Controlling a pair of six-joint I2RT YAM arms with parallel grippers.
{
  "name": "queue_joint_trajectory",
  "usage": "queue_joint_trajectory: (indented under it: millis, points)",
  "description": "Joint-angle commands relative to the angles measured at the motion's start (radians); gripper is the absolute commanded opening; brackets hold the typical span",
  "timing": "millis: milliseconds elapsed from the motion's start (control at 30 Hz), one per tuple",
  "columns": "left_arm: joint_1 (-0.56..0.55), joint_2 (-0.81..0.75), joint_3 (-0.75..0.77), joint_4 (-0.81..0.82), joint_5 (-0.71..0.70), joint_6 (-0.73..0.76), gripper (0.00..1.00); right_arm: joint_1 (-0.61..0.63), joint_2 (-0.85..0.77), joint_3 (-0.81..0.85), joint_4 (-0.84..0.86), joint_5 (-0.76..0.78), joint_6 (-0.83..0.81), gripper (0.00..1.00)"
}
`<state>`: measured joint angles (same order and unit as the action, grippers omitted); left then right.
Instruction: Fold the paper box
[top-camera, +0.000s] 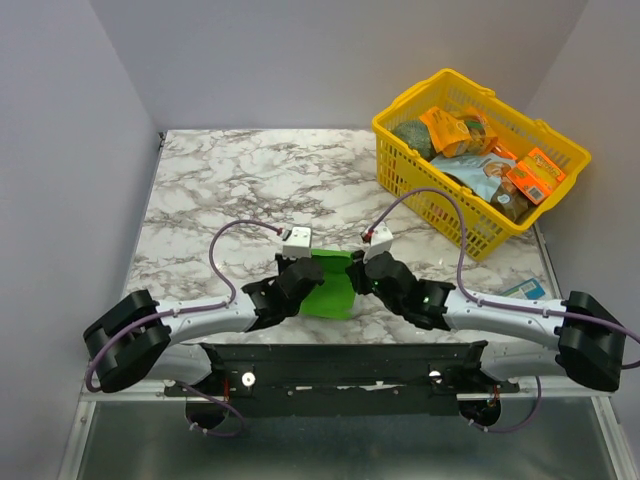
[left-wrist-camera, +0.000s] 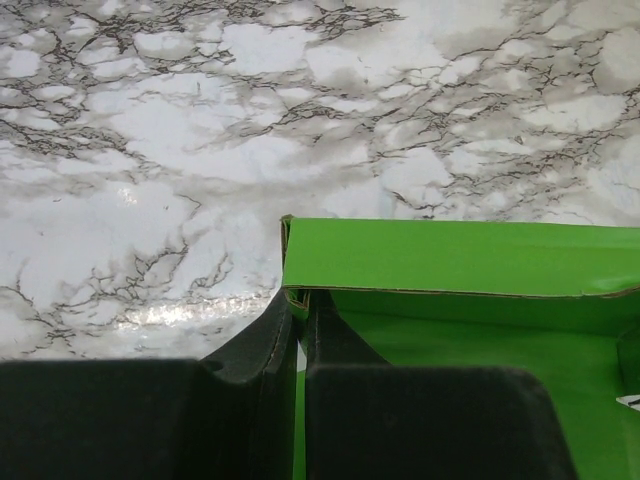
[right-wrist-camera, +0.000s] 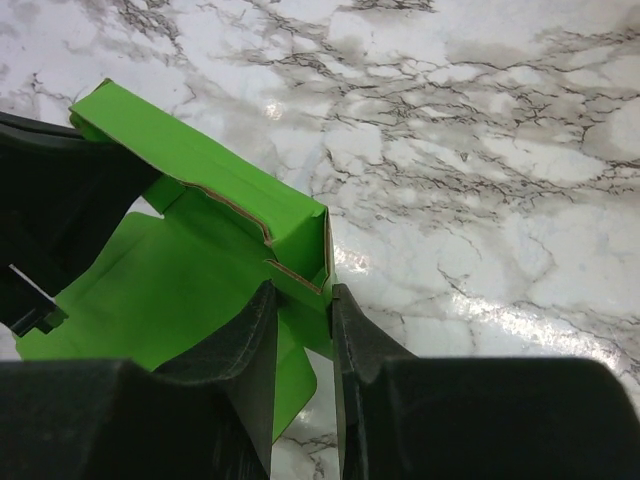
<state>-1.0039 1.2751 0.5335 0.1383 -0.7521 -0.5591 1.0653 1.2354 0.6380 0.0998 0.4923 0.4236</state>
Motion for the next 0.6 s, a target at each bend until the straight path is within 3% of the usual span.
queue_joint_trajectory:
  millis: [0, 267, 333, 400, 433, 567]
  points:
    - [-0.012, 0.039, 0.016, -0.088, -0.09, 0.025, 0.0, 0.025, -0.056, 0.04, -0.025, 0.095, 0.073, 0.18]
    - [-0.013, 0.083, 0.053, -0.051, -0.069, 0.047, 0.0, 0.027, -0.025, 0.069, -0.023, 0.082, 0.113, 0.23]
    - [-0.013, 0.061, 0.039, -0.019, -0.001, 0.034, 0.0, 0.027, -0.017, 0.075, -0.023, 0.069, 0.1, 0.41]
    - [-0.013, 0.047, 0.033, -0.014, 0.031, 0.019, 0.0, 0.027, -0.019, 0.074, -0.022, 0.052, 0.087, 0.5]
    - [-0.013, 0.037, 0.02, -0.013, 0.034, 0.019, 0.0, 0.027, -0.027, 0.069, -0.012, 0.042, 0.069, 0.6]
    - [0.028, 0.0, -0.052, 0.07, 0.14, 0.073, 0.0, 0.016, -0.091, 0.038, 0.015, -0.047, 0.006, 0.76]
